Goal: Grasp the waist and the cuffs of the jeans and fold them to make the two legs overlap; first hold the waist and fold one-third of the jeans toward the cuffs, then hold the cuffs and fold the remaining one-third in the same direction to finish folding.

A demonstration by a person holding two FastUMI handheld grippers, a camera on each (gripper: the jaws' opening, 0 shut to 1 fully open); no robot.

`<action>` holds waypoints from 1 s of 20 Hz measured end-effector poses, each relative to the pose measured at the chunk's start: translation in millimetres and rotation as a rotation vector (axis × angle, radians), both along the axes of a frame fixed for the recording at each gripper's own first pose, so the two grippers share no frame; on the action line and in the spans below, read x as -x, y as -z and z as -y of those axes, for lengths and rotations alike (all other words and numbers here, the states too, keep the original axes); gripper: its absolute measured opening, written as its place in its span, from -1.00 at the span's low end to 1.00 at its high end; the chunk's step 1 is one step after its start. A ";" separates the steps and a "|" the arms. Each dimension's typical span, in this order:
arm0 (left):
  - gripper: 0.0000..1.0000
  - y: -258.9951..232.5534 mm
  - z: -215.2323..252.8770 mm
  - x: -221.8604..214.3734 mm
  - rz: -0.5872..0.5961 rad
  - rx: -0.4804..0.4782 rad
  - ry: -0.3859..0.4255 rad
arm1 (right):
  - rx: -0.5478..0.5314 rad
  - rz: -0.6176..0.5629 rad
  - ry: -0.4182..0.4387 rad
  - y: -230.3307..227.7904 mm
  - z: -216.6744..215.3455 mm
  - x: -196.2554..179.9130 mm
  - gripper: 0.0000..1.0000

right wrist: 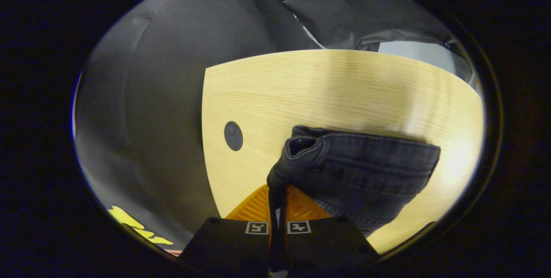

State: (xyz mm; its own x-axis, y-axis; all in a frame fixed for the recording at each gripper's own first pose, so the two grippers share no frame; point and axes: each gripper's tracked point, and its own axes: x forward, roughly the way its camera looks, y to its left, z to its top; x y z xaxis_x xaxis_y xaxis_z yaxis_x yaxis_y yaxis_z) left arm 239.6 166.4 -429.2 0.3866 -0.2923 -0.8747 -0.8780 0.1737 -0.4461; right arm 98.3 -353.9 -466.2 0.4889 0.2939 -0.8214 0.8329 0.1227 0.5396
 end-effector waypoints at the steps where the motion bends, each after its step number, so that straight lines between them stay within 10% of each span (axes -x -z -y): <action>1: -0.69 -0.2 -0.9 -3.0 0.011 0.005 -0.010 | 0.000 0.004 -0.002 1.4 -1.9 -0.2 -0.99; 5: 0.38 -18.7 -2.2 -14.3 0.044 -0.031 0.031 | 0.004 0.067 -0.001 -4.2 -5.2 -7.2 -0.81; 6: 0.69 -25.6 -4.2 -13.5 0.034 -0.055 0.050 | 0.008 0.078 -0.024 -6.7 -8.3 -5.5 -0.31; 7: 0.95 -32.4 -5.3 -14.8 0.034 -0.075 0.061 | 0.020 0.096 -0.046 -9.5 -11.6 -4.0 -0.34; 12: 0.96 -102.8 -8.1 -22.8 0.144 -0.122 0.078 | 0.160 0.228 -0.154 -42.8 -17.2 4.5 0.89; 20: 0.97 -287.3 54.8 11.1 0.568 -0.514 0.341 | 0.602 0.588 -0.388 -201.7 -49.5 83.5 0.91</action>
State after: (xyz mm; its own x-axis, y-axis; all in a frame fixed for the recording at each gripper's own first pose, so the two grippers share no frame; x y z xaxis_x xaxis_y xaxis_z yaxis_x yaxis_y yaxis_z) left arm 228.4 111.7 -141.9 0.7713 -0.0911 -0.6299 -0.4061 0.6916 -0.5973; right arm 14.8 -304.4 -264.5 0.8322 0.1287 -0.5393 0.2869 0.7324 0.6175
